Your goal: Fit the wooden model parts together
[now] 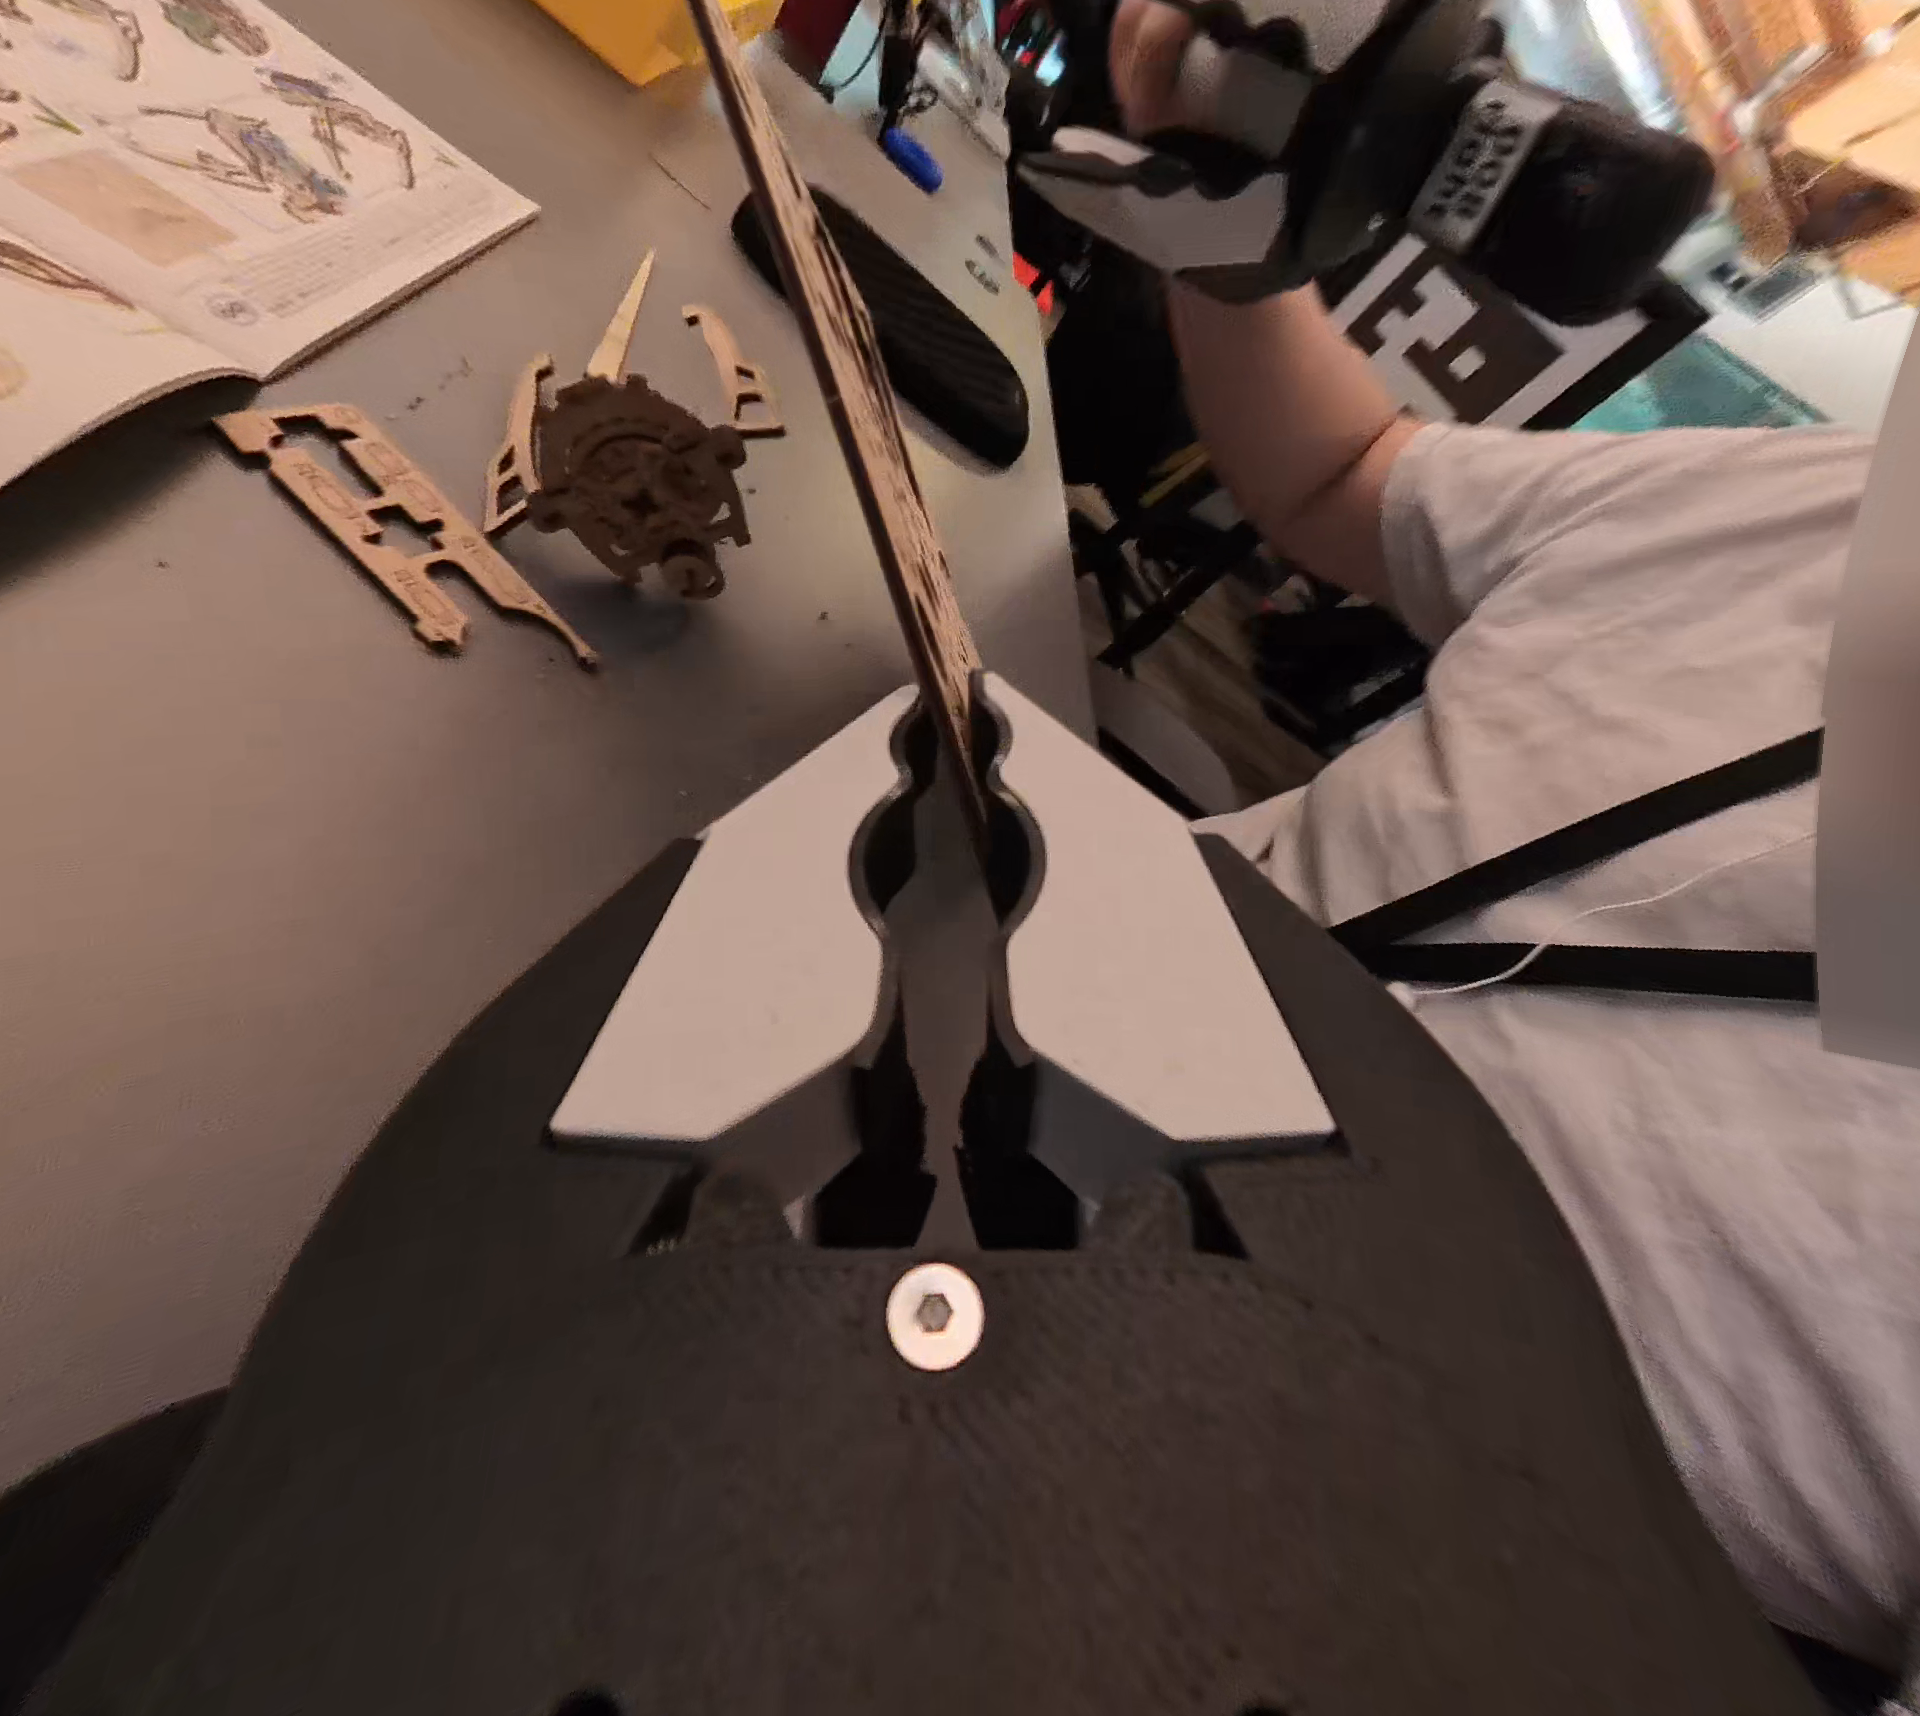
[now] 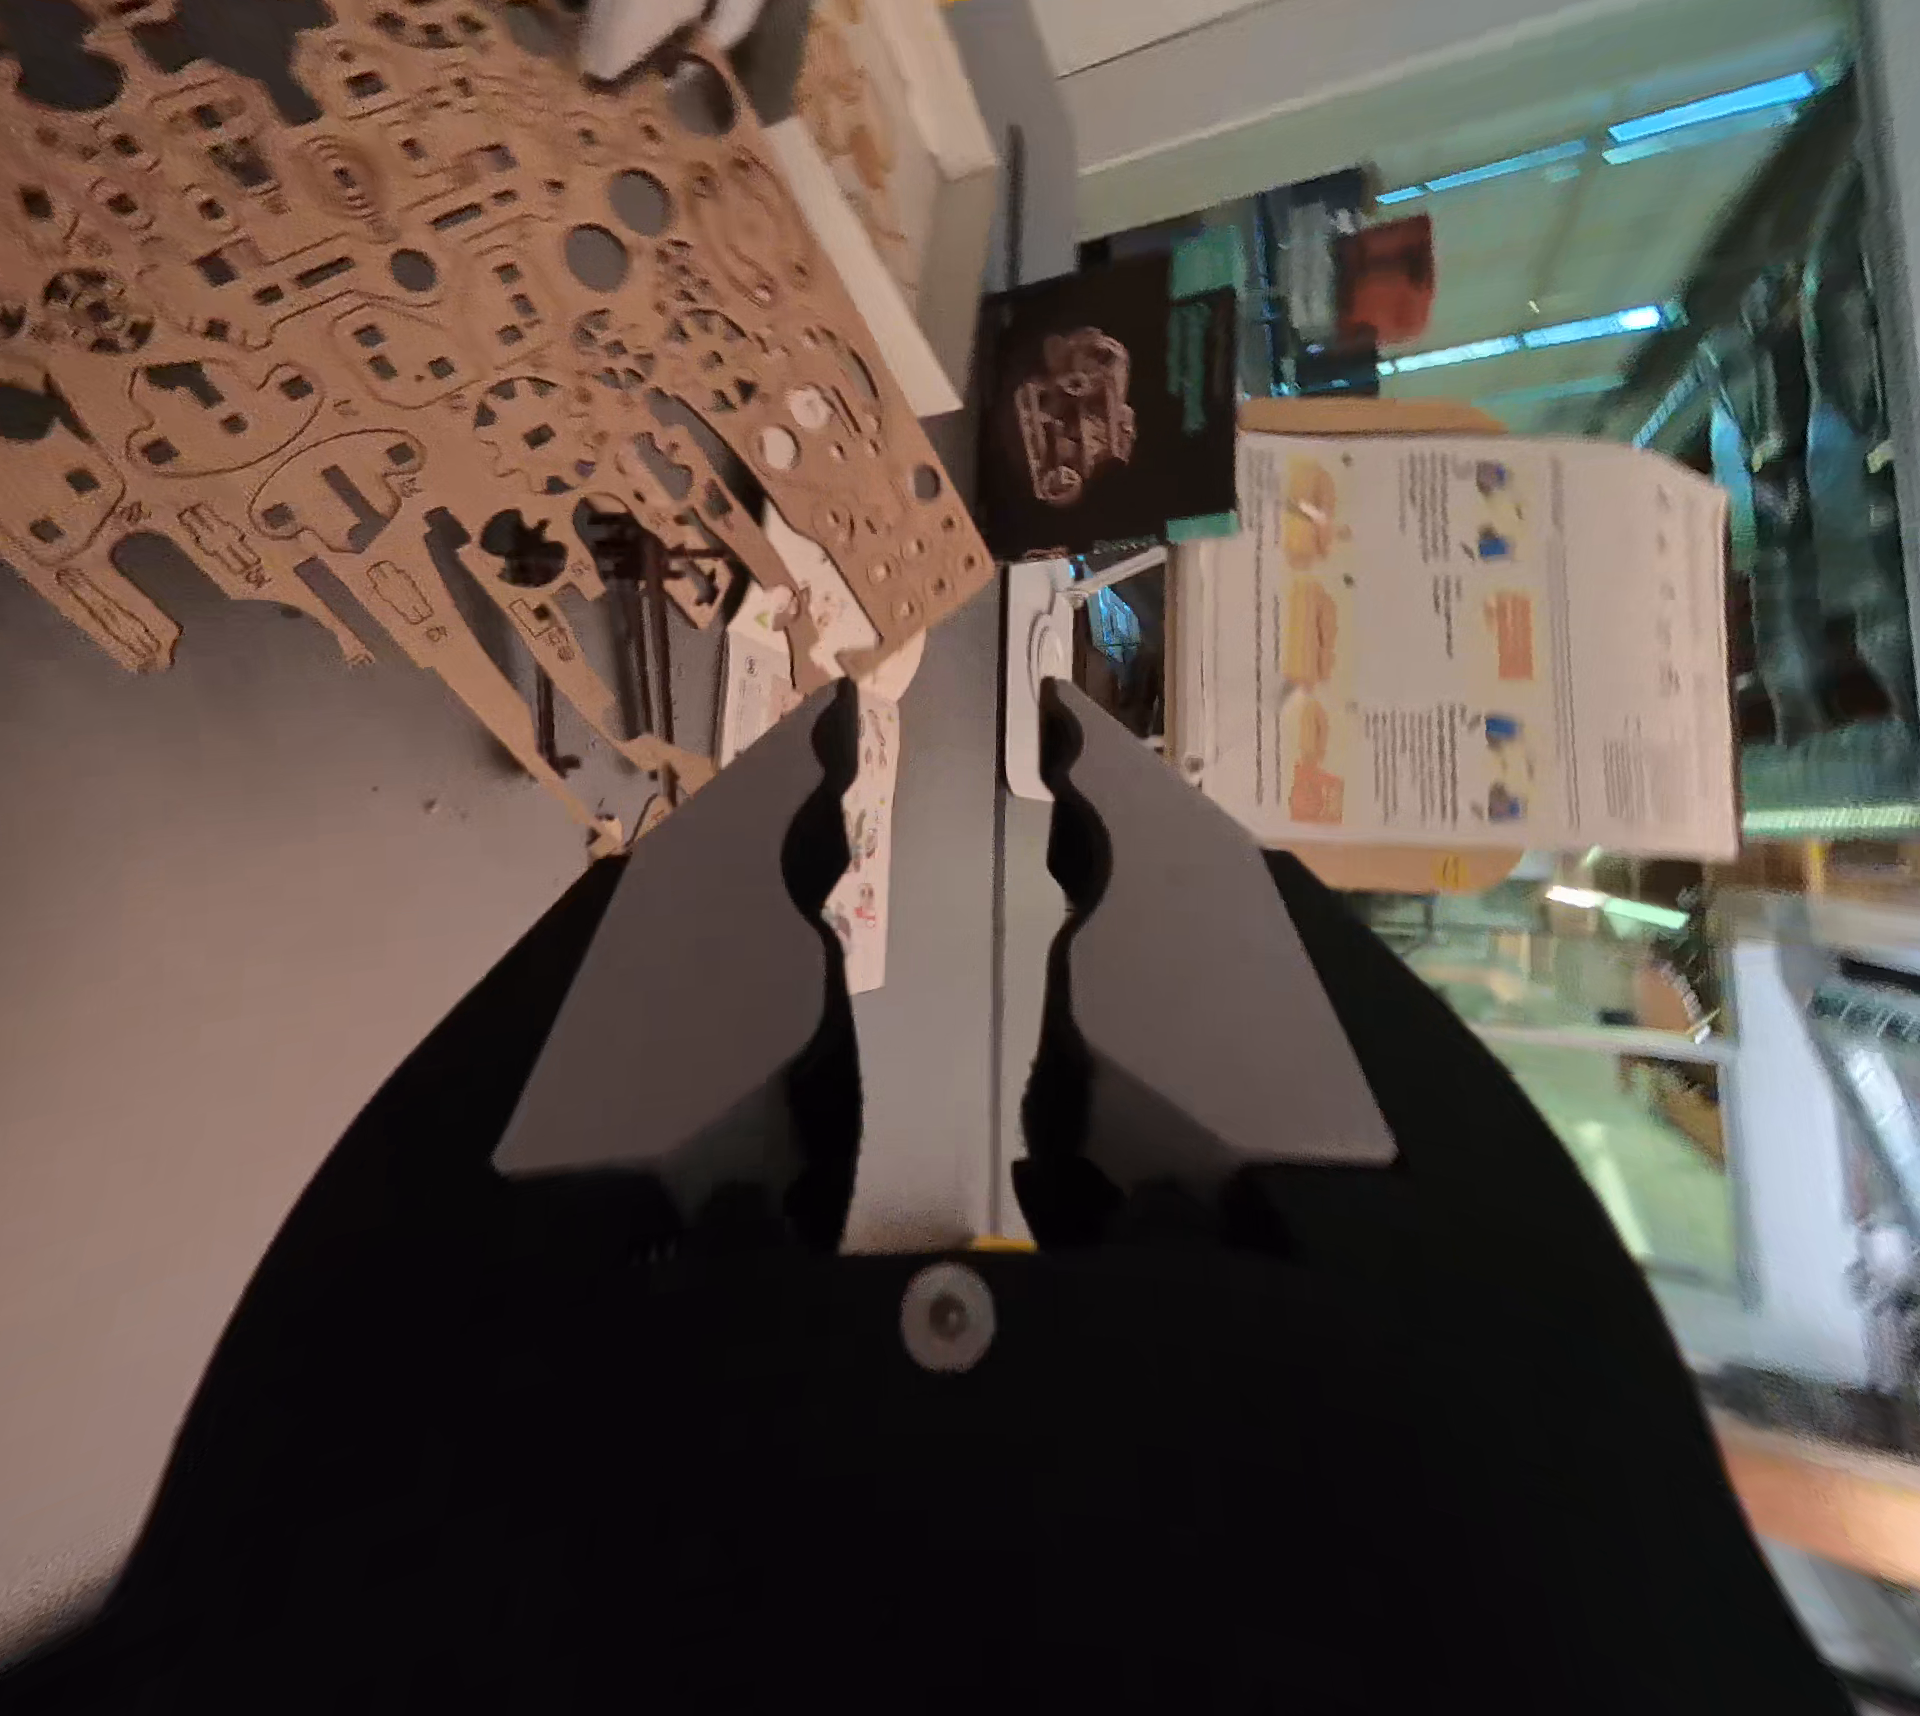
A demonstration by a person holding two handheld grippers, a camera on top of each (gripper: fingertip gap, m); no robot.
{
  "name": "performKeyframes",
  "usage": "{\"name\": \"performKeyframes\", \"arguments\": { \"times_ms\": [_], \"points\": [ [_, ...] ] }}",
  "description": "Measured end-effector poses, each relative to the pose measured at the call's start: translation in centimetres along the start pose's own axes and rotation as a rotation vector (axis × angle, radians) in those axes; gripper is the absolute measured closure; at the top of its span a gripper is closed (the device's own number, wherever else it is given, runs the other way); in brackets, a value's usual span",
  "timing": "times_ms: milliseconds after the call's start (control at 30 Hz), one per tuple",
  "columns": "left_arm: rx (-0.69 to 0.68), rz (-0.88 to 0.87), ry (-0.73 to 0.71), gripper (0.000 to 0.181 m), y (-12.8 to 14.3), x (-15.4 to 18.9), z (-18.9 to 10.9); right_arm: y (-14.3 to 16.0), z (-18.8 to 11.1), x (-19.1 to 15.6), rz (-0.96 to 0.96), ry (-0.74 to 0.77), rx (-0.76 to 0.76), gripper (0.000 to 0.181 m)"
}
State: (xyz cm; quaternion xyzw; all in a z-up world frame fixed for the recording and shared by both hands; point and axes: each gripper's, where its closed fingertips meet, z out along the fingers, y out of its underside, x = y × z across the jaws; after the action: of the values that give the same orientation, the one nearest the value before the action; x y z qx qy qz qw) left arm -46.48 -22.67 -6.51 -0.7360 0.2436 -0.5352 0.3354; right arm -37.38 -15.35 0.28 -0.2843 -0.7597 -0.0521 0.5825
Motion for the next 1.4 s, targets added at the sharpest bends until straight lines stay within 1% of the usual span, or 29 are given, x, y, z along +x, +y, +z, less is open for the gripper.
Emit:
{"name": "performKeyframes", "arguments": {
  "times_ms": [67, 100, 167, 200, 233, 333, 467, 533, 600, 633, 700, 767, 800, 867, 933, 1033, 1067, 1100, 1233, 1267, 1300, 1333, 1400],
  "points": [
    [0.059, -0.009, 0.011, 0.181, -0.3, 0.6, -0.7, 0.6, -1.1, 0.9, 0.196, 0.074, 0.051, 0.147],
    [0.093, -0.011, 0.01, 0.181, -0.6, 0.8, -1.1, 0.7, -1.5, 1.1, 0.347, 0.098, 0.1, 0.147],
    [0.161, -0.011, -0.013, 0.181, -1.2, 0.9, -1.9, 0.7, -1.8, 0.7, 0.664, 0.094, 0.208, 0.137],
    [0.191, -0.011, -0.03, 0.181, -1.5, 0.9, -2.2, 0.5, -1.6, 0.1, 0.789, 0.077, 0.246, 0.13],
    [0.23, -0.014, -0.04, 0.181, -1.8, 0.9, -2.5, 0.5, -1.3, -0.6, 0.881, 0.063, 0.261, 0.126],
    [0.302, -0.038, -0.039, 0.181, -2.1, 1.1, -2.9, -0.2, 0.3, -2.4, 1.085, 0.031, 0.29, 0.122],
    [0.368, -0.036, -0.052, 0.181, -2.2, 1.4, -3.0, -0.1, 2.1, -4.7, 1.372, -0.047, 0.278, 0.114],
    [0.4, -0.025, -0.036, 0.181, -2.5, 1.9, -2.8, -0.9, 2.3, -5.8, 1.509, -0.145, 0.343, 0.114],
    [0.405, -0.023, -0.01, 0.181, -2.7, 2.5, -2.3, -2.4, 2.1, -6.6, 1.612, -0.291, 0.453, 0.115],
    [0.398, -0.016, -0.003, 0.181, -2.8, 2.7, -1.9, -3.3, 1.7, -6.6, 1.651, -0.36, 0.528, 0.121],
    [0.38, -0.002, -0.005, 0.181, -3.0, 2.8, -1.0, -4.1, 0.9, -6.0, 1.703, -0.448, 0.667, 0.142],
    [0.351, 0.029, -0.002, 0.181, -3.3, 2.9, -0.2, -4.1, 0.4, -5.5, 1.71, -0.492, 0.736, 0.168],
    [0.338, 0.043, 0.003, 0.181, -3.5, 2.8, 0.1, -3.9, 0.4, -5.3, 1.694, -0.495, 0.741, 0.18],
    [0.299, 0.055, 0.006, 0.18, -3.9, 2.3, 0.5, -3.2, 0.5, -4.6, 1.657, -0.498, 0.718, 0.18],
    [0.228, 0.087, -0.019, 0.177, -4.0, 1.4, 0.8, -2.7, 0.7, -3.7, 1.645, -0.539, 0.682, 0.181],
    [0.122, 0.126, -0.026, 0.157, -4.0, 0.4, 1.2, -2.0, 1.5, -2.8, 1.684, -0.657, 0.592, 0.181],
    [0.087, 0.129, -0.013, 0.153, -4.1, 0.3, 1.4, -1.9, 2.0, -2.9, 1.69, -0.704, 0.544, 0.181],
    [0.057, 0.134, 0.002, 0.153, -4.1, 0.2, 1.6, -1.8, 2.3, -3.0, 1.685, -0.749, 0.505, 0.181],
    [-0.054, 0.124, -0.003, 0.161, -3.7, -1.3, 2.2, -1.5, 3.9, -2.6, 1.643, -0.838, 0.412, 0.181],
    [-0.074, 0.109, -0.01, 0.172, -3.5, -1.9, 2.3, -1.4, 4.3, -2.5, 1.645, -0.86, 0.394, 0.181],
    [-0.077, 0.093, 0.003, 0.179, -3.4, -2.1, 2.2, -1.4, 4.6, -2.2, 1.645, -0.88, 0.39, 0.181],
    [-0.052, 0.067, 0.024, 0.181, -3.7, -2.2, 2.0, -1.3, 5.0, -1.8, 1.64, -0.88, 0.394, 0.181],
    [0.032, 0.012, 0.056, 0.181, -4.5, -2.4, 1.5, -1.2, 5.6, -0.2, 1.628, -0.836, 0.468, 0.179]
  ]
}}
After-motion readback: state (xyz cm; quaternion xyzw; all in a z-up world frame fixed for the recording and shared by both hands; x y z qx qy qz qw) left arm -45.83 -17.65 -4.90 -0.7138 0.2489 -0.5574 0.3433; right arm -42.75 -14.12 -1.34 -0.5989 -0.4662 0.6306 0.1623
